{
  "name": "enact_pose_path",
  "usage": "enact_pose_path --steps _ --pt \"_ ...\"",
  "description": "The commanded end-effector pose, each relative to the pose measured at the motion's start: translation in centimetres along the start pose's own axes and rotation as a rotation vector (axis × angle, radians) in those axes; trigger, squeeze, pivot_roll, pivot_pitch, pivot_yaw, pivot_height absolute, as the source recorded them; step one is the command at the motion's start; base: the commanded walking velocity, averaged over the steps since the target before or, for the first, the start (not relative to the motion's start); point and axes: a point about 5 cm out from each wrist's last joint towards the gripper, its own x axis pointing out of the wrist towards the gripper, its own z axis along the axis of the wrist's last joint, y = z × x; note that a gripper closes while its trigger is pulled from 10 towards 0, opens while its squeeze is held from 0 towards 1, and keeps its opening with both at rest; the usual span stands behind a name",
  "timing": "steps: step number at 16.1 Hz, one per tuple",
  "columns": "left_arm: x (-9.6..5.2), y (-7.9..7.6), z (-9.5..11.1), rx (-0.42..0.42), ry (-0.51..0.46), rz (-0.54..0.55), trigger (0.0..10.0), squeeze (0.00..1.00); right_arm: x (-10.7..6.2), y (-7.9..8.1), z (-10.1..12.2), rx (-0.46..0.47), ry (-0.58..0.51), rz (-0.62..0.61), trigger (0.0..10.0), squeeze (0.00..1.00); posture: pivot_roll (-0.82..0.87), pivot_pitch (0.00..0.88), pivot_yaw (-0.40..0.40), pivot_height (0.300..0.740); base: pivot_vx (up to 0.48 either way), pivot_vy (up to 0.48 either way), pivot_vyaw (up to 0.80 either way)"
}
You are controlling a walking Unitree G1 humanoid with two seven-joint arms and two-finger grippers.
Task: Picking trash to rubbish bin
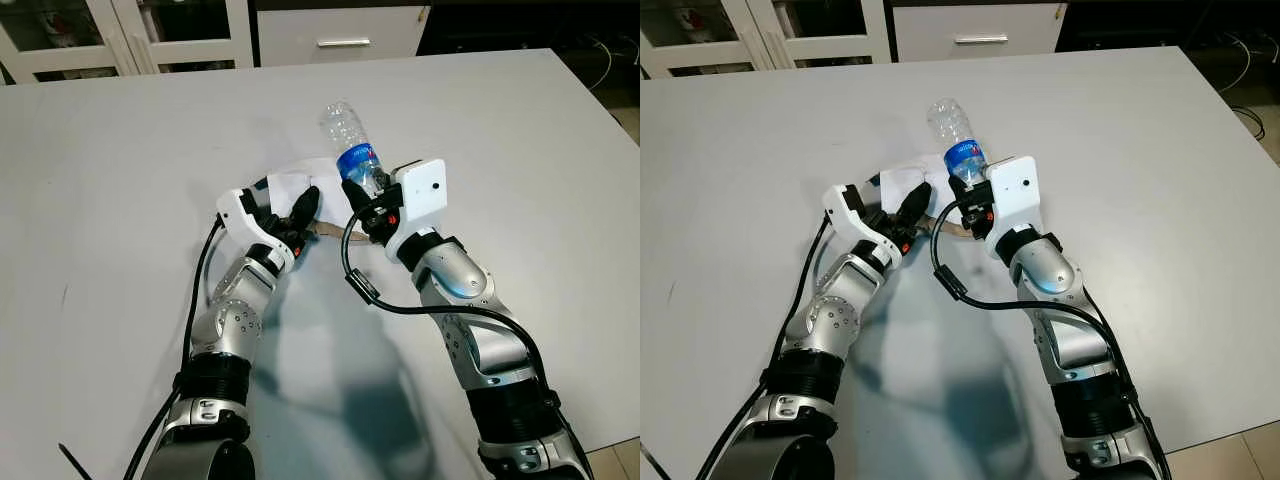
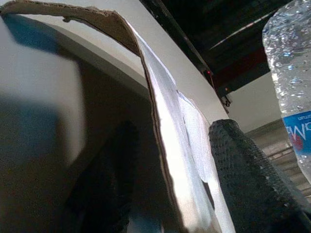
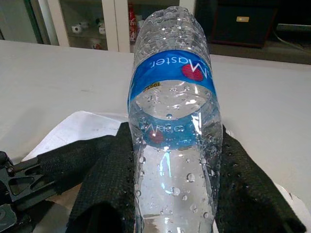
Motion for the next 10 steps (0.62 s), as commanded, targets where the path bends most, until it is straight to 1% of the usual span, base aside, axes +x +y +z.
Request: enact_pose_path --steps 1,10 --pt "-0.48 0.65 -1.93 -0.043 0.071 0.032 0.0 0.0 -0.27 -0.27 0.43 0.004 -0.014 -0.016 10.0 0.0 -0.21 0.25 -0.04 0.74 0.0 0.0 0.0" --pt "-0.41 0.77 -1.93 -0.045 0.066 0.032 0.0 0.0 -0.29 -0.34 0.39 0.001 -0.011 -0.016 10.0 0.0 -0.21 0.25 -0.038 0.74 0.0 0.0 0.0"
